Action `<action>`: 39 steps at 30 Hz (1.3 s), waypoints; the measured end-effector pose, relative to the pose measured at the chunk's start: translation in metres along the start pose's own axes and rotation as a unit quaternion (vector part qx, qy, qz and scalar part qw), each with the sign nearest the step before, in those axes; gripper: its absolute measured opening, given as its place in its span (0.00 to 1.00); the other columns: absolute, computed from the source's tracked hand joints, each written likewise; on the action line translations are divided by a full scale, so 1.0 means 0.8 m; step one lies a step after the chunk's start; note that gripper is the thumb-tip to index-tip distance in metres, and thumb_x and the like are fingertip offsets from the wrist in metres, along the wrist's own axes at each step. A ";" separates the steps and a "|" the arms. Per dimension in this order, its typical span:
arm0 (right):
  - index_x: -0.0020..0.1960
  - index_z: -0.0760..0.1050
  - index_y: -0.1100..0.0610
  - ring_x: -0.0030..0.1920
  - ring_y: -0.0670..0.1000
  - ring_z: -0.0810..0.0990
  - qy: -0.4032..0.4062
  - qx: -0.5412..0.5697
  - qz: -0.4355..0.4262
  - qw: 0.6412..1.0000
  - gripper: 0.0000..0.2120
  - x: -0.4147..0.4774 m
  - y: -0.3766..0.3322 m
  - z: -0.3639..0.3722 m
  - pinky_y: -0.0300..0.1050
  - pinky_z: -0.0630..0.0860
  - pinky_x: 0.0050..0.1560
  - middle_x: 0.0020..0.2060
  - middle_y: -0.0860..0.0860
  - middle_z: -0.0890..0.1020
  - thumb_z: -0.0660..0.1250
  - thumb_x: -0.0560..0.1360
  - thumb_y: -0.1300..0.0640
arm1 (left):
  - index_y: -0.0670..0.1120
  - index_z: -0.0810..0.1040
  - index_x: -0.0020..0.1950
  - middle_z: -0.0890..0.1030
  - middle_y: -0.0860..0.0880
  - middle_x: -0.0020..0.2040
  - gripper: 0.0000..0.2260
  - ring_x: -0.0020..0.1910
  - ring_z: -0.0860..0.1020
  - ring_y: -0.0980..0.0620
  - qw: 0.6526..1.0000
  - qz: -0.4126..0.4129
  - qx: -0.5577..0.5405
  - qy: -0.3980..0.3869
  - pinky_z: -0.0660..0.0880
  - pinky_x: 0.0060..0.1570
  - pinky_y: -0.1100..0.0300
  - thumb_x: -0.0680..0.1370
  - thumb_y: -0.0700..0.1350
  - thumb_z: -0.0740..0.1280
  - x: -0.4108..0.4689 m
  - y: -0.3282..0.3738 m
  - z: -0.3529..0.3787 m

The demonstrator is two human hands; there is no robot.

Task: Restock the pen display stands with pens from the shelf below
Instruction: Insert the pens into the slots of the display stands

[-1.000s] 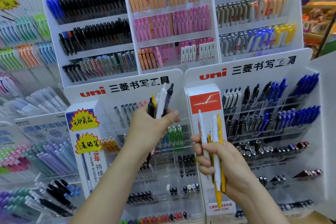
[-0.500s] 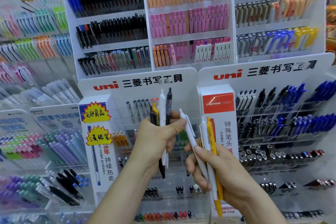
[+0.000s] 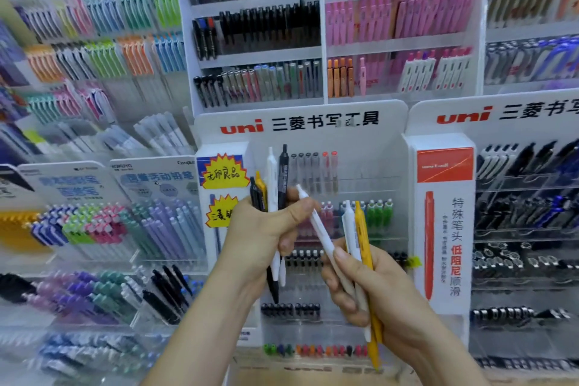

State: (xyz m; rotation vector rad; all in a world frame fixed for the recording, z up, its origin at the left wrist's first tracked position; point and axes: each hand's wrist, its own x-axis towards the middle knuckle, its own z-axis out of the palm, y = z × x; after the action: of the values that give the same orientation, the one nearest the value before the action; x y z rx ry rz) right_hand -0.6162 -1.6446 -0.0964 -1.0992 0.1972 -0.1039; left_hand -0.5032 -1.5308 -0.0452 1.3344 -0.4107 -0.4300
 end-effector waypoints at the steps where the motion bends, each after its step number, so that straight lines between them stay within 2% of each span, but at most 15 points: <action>1: 0.52 0.73 0.63 0.27 0.50 0.70 -0.007 0.009 0.005 1.000 0.15 0.002 0.005 0.012 0.38 0.64 0.21 0.33 0.57 0.75 0.69 0.76 0.51 | 0.41 0.79 0.41 0.76 0.44 0.28 0.11 0.19 0.62 0.54 1.000 -0.010 0.003 -0.015 0.62 0.22 0.64 0.63 0.44 0.75 -0.003 0.001 -0.009; 4: 0.54 0.73 0.63 0.27 0.50 0.69 -0.002 0.018 0.012 1.000 0.17 0.008 0.022 0.050 0.38 0.64 0.22 0.31 0.55 0.71 0.68 0.74 0.50 | 0.41 0.78 0.42 0.77 0.48 0.28 0.11 0.18 0.62 0.55 0.997 -0.046 -0.004 -0.054 0.61 0.20 0.65 0.64 0.43 0.74 -0.011 0.001 -0.036; 6: 0.48 0.69 0.61 0.24 0.48 0.63 0.033 0.016 0.010 0.999 0.14 0.011 0.031 0.073 0.37 0.62 0.22 0.28 0.52 0.65 0.69 0.76 0.51 | 0.44 0.80 0.41 0.77 0.49 0.28 0.07 0.19 0.62 0.55 0.996 -0.054 -0.003 -0.072 0.61 0.21 0.65 0.66 0.45 0.73 -0.015 0.001 -0.054; 8: 0.42 0.67 0.58 0.23 0.48 0.59 0.089 0.024 -0.004 0.996 0.13 0.013 0.038 0.092 0.37 0.60 0.22 0.26 0.51 0.61 0.68 0.73 0.52 | 0.46 0.82 0.38 0.80 0.47 0.33 0.06 0.20 0.62 0.55 0.994 -0.063 -0.013 -0.087 0.59 0.23 0.64 0.70 0.48 0.71 -0.017 0.001 -0.072; 11: 0.37 0.70 0.55 0.22 0.48 0.60 0.175 0.015 -0.069 0.982 0.10 0.017 0.036 0.114 0.38 0.60 0.22 0.26 0.51 0.61 0.69 0.71 0.53 | 0.42 0.78 0.42 0.75 0.41 0.39 0.07 0.21 0.62 0.53 0.987 -0.093 -0.020 -0.131 0.58 0.24 0.63 0.76 0.46 0.68 -0.021 -0.001 -0.098; 13: 0.37 0.75 0.54 0.23 0.48 0.60 0.218 -0.033 -0.126 0.967 0.07 0.021 0.029 0.126 0.38 0.59 0.23 0.25 0.51 0.62 0.69 0.73 0.54 | 0.42 0.74 0.47 0.73 0.45 0.35 0.05 0.21 0.62 0.53 0.978 -0.107 0.014 -0.179 0.60 0.24 0.64 0.79 0.42 0.66 -0.026 -0.004 -0.112; 15: 0.41 0.77 0.55 0.23 0.48 0.60 0.241 -0.085 -0.156 0.954 0.05 0.026 0.018 0.137 0.39 0.59 0.24 0.24 0.50 0.63 0.69 0.75 0.57 | 0.42 0.72 0.50 0.71 0.48 0.31 0.05 0.21 0.63 0.53 0.964 -0.116 0.038 -0.234 0.60 0.24 0.63 0.79 0.42 0.66 -0.033 -0.006 -0.119; 18: 0.36 0.76 0.56 0.22 0.48 0.59 0.234 -0.129 -0.163 0.950 0.09 0.028 0.011 0.147 0.40 0.60 0.23 0.22 0.49 0.64 0.71 0.74 0.58 | 0.43 0.71 0.50 0.69 0.46 0.32 0.09 0.22 0.64 0.53 0.948 -0.132 0.024 -0.290 0.62 0.23 0.63 0.78 0.46 0.68 -0.042 -0.004 -0.127; 22: 0.38 0.76 0.58 0.22 0.47 0.61 0.216 -0.071 -0.182 0.957 0.05 0.024 0.012 0.148 0.37 0.59 0.22 0.23 0.48 0.65 0.70 0.70 0.58 | 0.41 0.71 0.49 0.74 0.44 0.33 0.15 0.23 0.68 0.51 0.951 -0.148 0.009 -0.271 0.65 0.24 0.63 0.75 0.52 0.68 -0.042 0.002 -0.133; 24: 0.40 0.76 0.58 0.23 0.45 0.64 0.205 -0.009 -0.188 0.960 0.03 0.025 0.012 0.141 0.36 0.59 0.20 0.24 0.48 0.67 0.69 0.69 0.59 | 0.39 0.73 0.50 0.78 0.42 0.36 0.15 0.24 0.72 0.51 0.954 -0.157 -0.007 -0.254 0.69 0.25 0.62 0.74 0.50 0.67 -0.039 0.005 -0.137; 27: 0.44 0.77 0.60 0.25 0.45 0.68 0.181 0.052 -0.196 0.962 0.06 0.025 0.007 0.127 0.34 0.61 0.19 0.28 0.49 0.72 0.70 0.68 0.59 | 0.39 0.76 0.54 0.83 0.39 0.43 0.13 0.28 0.78 0.49 0.949 -0.186 -0.050 -0.250 0.75 0.26 0.61 0.74 0.46 0.66 -0.041 0.010 -0.139; 30: 0.45 0.77 0.61 0.28 0.45 0.71 0.161 0.060 -0.204 0.964 0.07 0.026 -0.003 0.117 0.33 0.63 0.18 0.32 0.52 0.78 0.68 0.68 0.60 | 0.39 0.76 0.57 0.83 0.36 0.48 0.13 0.32 0.81 0.47 0.937 -0.219 -0.096 -0.256 0.79 0.29 0.61 0.77 0.45 0.63 -0.046 0.012 -0.137; 34: 0.49 0.76 0.62 0.29 0.45 0.72 0.155 0.067 -0.205 0.964 0.07 0.034 -0.009 0.109 0.33 0.63 0.19 0.35 0.52 0.81 0.65 0.71 0.63 | 0.41 0.78 0.57 0.83 0.37 0.52 0.13 0.35 0.83 0.46 0.933 -0.206 -0.096 -0.279 0.80 0.31 0.60 0.76 0.45 0.62 -0.044 0.016 -0.130; 36: 0.49 0.76 0.62 0.28 0.45 0.72 0.155 0.078 -0.206 0.963 0.08 0.037 -0.015 0.105 0.33 0.62 0.19 0.36 0.53 0.81 0.65 0.71 0.63 | 0.42 0.80 0.55 0.84 0.40 0.51 0.13 0.38 0.82 0.48 0.937 -0.197 -0.098 -0.272 0.80 0.33 0.59 0.75 0.45 0.63 -0.042 0.015 -0.125; 39: 0.46 0.76 0.61 0.27 0.45 0.72 0.173 0.058 -0.204 0.962 0.07 0.041 -0.023 0.097 0.34 0.64 0.19 0.34 0.52 0.80 0.65 0.69 0.62 | 0.41 0.84 0.51 0.80 0.45 0.43 0.12 0.35 0.77 0.50 0.944 -0.203 -0.131 -0.226 0.78 0.34 0.58 0.74 0.44 0.65 -0.041 0.007 -0.112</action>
State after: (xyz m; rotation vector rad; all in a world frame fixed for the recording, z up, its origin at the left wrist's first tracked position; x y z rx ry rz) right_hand -0.5680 -1.5909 -0.0495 -0.9856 0.2700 -0.6725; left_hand -0.4840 -1.4381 -0.0575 1.0491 -0.4368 -1.1116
